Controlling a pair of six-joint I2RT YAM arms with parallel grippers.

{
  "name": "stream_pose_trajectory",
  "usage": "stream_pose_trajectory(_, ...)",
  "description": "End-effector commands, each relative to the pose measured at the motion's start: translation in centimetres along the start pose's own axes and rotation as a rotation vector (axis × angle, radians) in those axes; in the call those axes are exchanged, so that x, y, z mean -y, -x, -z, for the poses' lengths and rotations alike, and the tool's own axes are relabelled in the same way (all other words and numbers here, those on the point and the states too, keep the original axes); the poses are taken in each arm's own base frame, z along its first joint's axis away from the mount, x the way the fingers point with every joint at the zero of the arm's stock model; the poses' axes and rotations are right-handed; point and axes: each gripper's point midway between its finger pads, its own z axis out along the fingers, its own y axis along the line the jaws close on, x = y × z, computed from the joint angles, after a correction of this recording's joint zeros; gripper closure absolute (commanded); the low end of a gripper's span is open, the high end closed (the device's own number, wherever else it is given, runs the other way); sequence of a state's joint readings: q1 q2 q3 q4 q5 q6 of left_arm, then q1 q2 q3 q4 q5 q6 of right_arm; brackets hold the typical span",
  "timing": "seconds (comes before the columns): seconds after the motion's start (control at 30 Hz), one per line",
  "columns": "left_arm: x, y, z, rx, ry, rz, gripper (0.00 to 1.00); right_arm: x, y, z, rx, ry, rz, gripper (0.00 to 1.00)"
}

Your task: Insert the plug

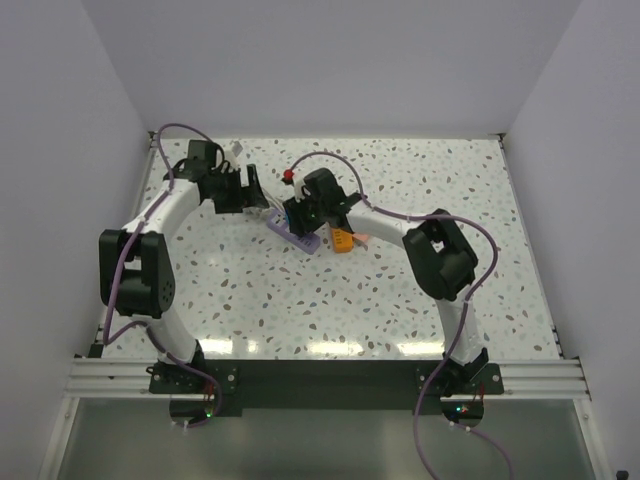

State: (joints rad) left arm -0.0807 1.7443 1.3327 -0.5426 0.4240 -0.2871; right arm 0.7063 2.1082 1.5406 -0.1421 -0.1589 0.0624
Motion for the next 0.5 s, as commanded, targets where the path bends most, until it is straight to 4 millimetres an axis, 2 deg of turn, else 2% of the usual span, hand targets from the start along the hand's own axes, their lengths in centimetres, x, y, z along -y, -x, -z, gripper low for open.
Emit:
stream_pose_trajectory(0.0,1.4,2.1,1.1,0.05,-0.04,-0.025,0.09,-0.9,0.3,0.5,0.004,0.036,0.01,0.44)
stream_pose_trajectory(0.13,1.4,2.0,1.2,0.045,-0.041,-0.026,0.1,-1.1,1.8,1.0,0.044,0.037,0.016,0.4)
stream_pose_trajectory(0.27,1.4,2.0,1.3,0.049,-0.04,-0.027,0.1,-1.4,4.1,1.8,0.088,0.046,0.021,0.23)
stream_pose_trajectory(0.4,1.4,2.0,1.4,0.05,-0.039,-0.024,0.1,-1.0,5.3,3.0,0.115,0.011,0.028,0.06)
stream_pose_trajectory(0.47,1.7,2.3,1.6,0.063,-0.044,-0.029,0.1,-0.5,5.3,3.7,0.11,-0.014,0.033,0.04)
